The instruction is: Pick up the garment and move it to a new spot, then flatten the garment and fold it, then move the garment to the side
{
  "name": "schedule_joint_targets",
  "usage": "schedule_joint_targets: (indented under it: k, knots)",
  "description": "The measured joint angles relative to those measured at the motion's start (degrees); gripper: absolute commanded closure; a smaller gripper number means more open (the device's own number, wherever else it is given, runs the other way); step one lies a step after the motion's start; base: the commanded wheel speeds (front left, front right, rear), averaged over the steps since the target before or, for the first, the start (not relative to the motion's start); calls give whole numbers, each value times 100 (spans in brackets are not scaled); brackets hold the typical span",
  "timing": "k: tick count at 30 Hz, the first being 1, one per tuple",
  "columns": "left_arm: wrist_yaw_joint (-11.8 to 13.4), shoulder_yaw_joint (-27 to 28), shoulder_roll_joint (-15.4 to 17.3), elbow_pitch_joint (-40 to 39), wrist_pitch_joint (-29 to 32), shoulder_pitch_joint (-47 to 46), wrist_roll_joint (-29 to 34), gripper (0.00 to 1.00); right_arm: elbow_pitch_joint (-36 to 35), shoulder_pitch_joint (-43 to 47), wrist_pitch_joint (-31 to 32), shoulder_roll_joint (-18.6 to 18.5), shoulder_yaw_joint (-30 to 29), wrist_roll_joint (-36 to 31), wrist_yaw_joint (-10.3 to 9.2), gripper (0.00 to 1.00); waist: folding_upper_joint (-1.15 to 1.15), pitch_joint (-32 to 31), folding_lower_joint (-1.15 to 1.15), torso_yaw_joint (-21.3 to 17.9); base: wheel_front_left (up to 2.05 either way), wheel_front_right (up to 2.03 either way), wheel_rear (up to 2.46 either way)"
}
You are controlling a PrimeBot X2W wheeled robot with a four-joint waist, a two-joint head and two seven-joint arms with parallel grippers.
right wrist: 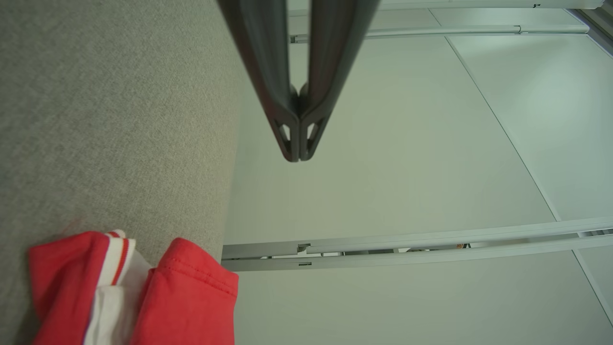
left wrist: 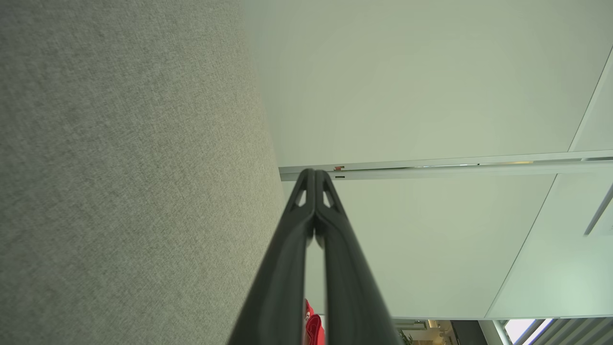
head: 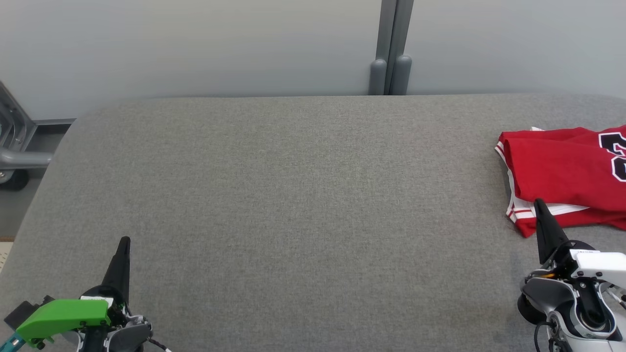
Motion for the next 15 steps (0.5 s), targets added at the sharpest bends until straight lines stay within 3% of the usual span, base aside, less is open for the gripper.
schedule_joint_targets:
  k: [15]
  knots:
    - [-3,5,-1,4,37,-1,0,100,0,-1,1,1,-8,-1,0,100,0,0,0,0,0,0,0]
